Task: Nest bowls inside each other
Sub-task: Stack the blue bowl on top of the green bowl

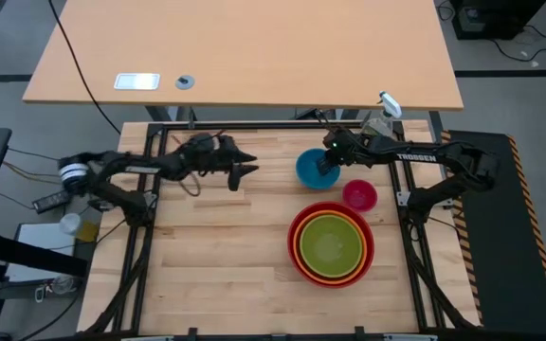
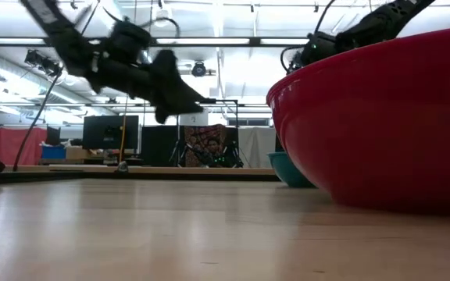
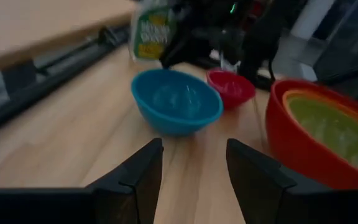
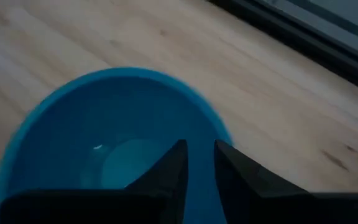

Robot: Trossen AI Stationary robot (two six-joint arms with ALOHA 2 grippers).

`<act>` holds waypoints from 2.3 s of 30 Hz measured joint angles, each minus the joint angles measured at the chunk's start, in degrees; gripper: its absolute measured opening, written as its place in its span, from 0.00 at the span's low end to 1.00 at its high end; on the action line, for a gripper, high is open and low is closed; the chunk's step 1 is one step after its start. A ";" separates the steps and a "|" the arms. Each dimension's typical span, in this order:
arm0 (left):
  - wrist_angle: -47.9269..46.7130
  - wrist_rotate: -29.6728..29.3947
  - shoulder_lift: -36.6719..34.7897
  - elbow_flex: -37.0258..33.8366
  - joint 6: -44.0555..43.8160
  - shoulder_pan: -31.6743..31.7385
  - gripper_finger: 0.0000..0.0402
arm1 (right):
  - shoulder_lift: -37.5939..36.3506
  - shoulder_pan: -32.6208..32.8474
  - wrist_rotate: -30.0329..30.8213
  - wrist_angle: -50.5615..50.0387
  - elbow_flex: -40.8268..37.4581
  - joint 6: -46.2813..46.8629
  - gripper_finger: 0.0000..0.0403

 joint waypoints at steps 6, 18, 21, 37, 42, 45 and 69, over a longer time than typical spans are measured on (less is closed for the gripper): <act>-3.14 -0.29 11.47 9.42 -2.01 -1.33 0.45 | -0.04 4.59 3.30 -5.05 4.99 7.70 0.27; -17.48 0.32 22.82 26.26 -7.59 -1.36 0.46 | -5.92 24.86 28.75 -13.90 6.09 15.06 0.27; -17.54 1.81 25.19 29.45 -8.31 -0.59 0.48 | -8.98 28.04 32.15 -11.52 4.58 14.87 0.27; -20.60 -0.87 35.96 39.97 -8.40 0.15 0.63 | -15.96 31.95 31.20 -11.86 -5.90 22.97 0.27; -21.90 -0.56 35.97 39.83 -2.14 0.15 0.63 | -16.08 22.32 22.90 -10.43 -8.29 20.46 0.27; -17.70 -1.57 35.05 36.33 2.78 -0.55 0.60 | -15.81 15.68 15.82 -8.92 -8.40 15.53 0.27; 11.62 -7.45 -3.30 -6.45 5.36 -5.64 0.48 | 5.92 -3.90 -3.38 -6.72 0.88 -0.22 0.50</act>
